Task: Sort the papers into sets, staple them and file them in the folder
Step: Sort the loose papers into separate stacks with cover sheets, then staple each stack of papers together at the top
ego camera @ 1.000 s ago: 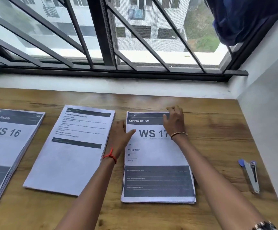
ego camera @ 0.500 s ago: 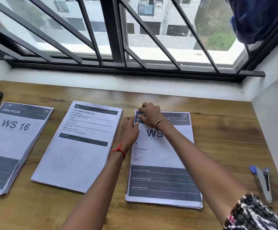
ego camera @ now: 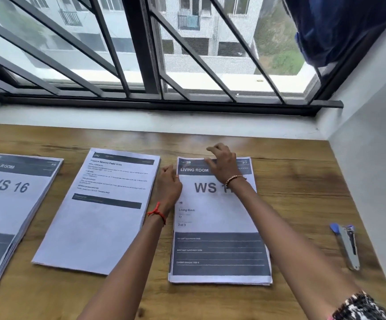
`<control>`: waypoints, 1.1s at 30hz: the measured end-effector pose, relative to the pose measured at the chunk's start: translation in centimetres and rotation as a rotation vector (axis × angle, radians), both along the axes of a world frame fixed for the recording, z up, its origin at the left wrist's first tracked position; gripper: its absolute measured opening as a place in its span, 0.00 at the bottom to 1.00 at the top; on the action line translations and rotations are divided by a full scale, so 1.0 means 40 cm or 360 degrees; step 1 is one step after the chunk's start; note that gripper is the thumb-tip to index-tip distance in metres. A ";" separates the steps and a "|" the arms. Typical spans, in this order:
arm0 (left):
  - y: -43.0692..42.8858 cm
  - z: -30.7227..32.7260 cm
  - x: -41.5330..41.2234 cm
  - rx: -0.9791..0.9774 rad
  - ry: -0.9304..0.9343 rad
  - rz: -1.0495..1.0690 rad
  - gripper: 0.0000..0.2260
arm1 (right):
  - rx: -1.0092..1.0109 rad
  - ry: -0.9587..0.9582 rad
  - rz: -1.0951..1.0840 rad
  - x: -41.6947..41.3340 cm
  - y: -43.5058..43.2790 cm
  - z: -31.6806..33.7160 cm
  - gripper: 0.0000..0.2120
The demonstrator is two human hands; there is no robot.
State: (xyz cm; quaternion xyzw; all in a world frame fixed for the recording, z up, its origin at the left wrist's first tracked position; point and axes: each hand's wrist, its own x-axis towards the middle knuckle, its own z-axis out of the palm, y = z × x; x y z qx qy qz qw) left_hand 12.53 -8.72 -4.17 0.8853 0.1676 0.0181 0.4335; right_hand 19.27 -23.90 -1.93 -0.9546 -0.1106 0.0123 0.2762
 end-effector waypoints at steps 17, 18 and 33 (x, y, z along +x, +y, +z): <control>-0.210 0.089 -0.153 0.0182 -0.0457 -0.0369 0.18 | -0.0333 0.0308 -0.1474 -0.362 -0.524 0.055 0.22; -0.238 0.090 -0.169 0.0199 -0.0476 -0.0460 0.18 | -0.0317 0.0335 -0.1507 -0.386 -0.535 0.048 0.22; -0.371 0.074 -0.277 0.0304 -0.0555 -0.1001 0.17 | 0.0044 0.0436 -0.1407 -0.456 -0.604 0.011 0.11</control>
